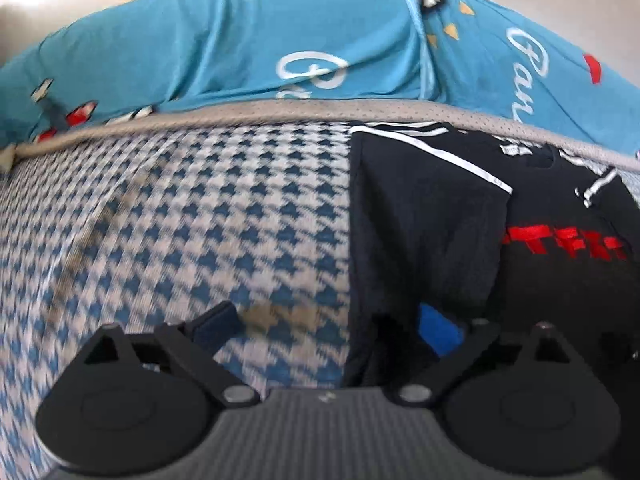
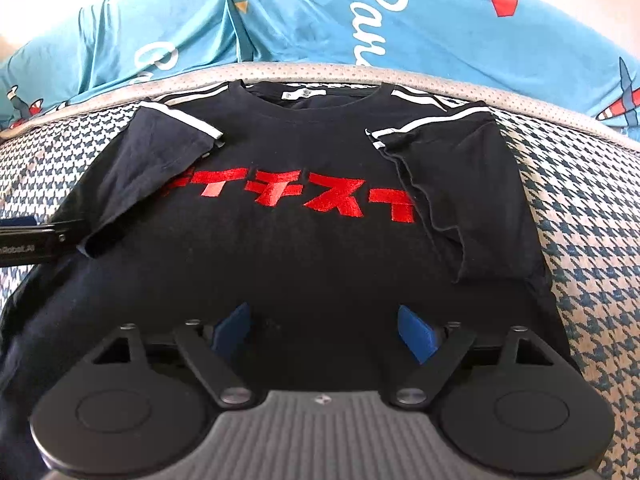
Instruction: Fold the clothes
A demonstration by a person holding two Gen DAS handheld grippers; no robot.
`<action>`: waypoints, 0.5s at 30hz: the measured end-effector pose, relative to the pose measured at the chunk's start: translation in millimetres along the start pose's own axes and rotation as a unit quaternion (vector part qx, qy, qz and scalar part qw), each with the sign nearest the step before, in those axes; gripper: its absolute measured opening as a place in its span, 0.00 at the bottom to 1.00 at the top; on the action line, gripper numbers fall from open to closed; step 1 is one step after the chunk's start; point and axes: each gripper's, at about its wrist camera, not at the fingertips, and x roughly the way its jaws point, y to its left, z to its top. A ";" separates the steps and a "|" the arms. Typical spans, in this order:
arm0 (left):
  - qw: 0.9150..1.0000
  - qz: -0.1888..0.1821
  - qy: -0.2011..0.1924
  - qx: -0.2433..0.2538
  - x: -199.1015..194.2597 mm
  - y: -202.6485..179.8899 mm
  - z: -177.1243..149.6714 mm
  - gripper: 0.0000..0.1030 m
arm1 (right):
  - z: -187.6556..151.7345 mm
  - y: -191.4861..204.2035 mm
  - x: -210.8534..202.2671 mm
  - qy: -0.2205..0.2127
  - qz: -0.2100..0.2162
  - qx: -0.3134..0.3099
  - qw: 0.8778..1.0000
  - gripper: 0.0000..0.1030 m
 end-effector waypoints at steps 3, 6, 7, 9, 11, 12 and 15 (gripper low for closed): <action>1.000 0.004 -0.006 -0.004 -11.8 -1.3 -10.8 0.95 | -6.2 -4.1 -7.6 -0.008 0.005 0.011 1.000 0.79; 1.000 -0.009 -0.015 -0.012 -25.3 -4.3 -20.3 0.95 | -13.0 -9.6 -14.4 -0.013 -0.004 0.024 1.000 0.79; 1.000 -0.011 -0.018 -0.011 -30.0 -6.2 -23.5 0.95 | -15.9 -11.6 -16.3 -0.015 -0.010 0.029 0.999 0.79; 1.000 -0.010 -0.015 -0.002 -36.1 -11.7 -30.4 0.95 | -23.0 -12.9 -19.9 -0.018 -0.022 0.035 0.999 0.79; 1.000 -0.006 -0.009 0.011 -39.2 -17.5 -39.2 0.95 | -30.4 -12.4 -23.7 -0.022 -0.036 0.036 0.998 0.79; 1.000 -0.003 -0.008 0.017 -40.7 -20.2 -43.8 0.95 | -34.4 -11.3 -25.8 -0.025 -0.043 0.034 0.998 0.79; 0.999 0.004 -0.011 0.037 -47.5 -27.3 -55.9 0.96 | -47.7 -9.3 -34.5 -0.035 -0.056 0.040 0.997 0.79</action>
